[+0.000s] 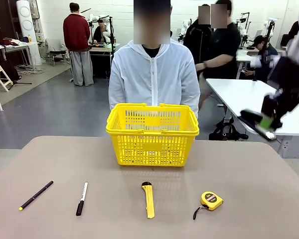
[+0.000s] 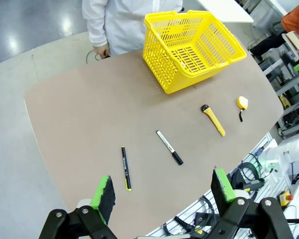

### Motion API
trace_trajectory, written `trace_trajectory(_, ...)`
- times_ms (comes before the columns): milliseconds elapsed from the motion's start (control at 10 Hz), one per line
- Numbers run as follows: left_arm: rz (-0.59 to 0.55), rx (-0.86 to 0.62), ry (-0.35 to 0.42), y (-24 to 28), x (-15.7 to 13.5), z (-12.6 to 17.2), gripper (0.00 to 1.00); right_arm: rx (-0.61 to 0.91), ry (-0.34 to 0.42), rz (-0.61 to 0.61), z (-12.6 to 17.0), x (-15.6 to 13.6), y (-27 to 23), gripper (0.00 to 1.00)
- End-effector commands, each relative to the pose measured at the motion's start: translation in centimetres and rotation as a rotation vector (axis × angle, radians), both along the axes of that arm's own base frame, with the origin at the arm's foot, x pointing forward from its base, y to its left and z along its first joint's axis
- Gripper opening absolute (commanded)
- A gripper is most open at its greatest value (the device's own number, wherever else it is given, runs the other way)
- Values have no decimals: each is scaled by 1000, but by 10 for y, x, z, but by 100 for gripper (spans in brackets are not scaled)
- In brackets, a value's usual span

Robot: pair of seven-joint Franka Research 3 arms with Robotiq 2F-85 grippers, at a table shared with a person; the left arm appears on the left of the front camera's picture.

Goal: Place the items the person wants into the basket.
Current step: Pick up the item the person points to and place it in the Market Basket.

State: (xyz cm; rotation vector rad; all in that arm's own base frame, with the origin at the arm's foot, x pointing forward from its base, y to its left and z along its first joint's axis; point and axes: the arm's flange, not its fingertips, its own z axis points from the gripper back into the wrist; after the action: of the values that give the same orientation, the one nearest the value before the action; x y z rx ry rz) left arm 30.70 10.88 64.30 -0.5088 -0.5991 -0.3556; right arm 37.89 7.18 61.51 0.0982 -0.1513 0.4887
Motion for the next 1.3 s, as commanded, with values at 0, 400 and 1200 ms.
trace_trajectory(0, -7, -6, -2, 1, -1, 1, 100, 0, 22, 28, 15, 31, 21, 24)
trace_trajectory(400, -7, -6, -2, 1, -1, 1, 100, -23, 20, 216, 19, 84, 89, 24)
trace_trajectory(1200, -7, -6, -2, 1, -1, 1, 100, -53, -85, 667, -42, 202, 245, 24)
